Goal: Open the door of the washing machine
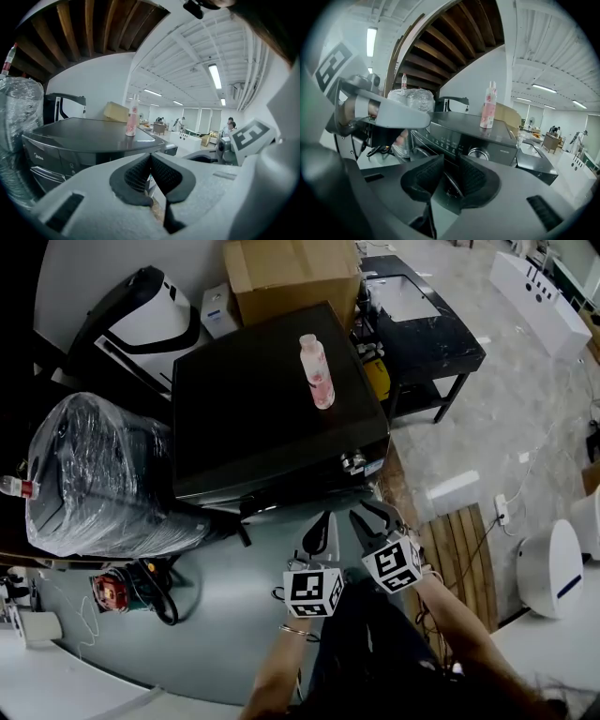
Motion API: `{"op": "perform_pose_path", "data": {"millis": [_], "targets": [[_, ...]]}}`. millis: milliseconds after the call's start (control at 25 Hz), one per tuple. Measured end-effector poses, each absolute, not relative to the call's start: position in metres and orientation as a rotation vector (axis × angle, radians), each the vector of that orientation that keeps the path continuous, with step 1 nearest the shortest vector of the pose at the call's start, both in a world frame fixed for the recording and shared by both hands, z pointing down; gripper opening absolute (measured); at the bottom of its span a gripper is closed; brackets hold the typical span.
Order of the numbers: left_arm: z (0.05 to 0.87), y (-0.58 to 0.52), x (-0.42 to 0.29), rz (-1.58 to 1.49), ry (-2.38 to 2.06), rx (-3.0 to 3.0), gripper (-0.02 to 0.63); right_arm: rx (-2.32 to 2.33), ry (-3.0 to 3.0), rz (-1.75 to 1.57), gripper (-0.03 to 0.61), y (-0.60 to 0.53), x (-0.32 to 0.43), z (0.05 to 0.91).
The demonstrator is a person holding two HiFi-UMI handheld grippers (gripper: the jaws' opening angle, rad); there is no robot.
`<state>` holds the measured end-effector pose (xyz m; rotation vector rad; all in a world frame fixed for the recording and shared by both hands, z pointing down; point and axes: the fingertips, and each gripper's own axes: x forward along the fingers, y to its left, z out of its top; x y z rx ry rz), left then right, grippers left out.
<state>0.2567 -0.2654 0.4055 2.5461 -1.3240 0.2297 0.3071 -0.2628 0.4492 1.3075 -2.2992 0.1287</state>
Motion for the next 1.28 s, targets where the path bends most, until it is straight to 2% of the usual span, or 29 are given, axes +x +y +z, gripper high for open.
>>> {"op": "perform_pose_path", "data": {"millis": [720,1280], "targets": [[0.521,-0.306,0.259,0.313,-1.301,2.48,0.014,1.17,-2.203,0.199,0.146,-0.305,0.32,0.585],[0.561,-0.329,0.263,0.359,-1.274,2.479,0.014,1.056,-2.152,0.232,0.169,-0.332,0.32,0.653]]}}
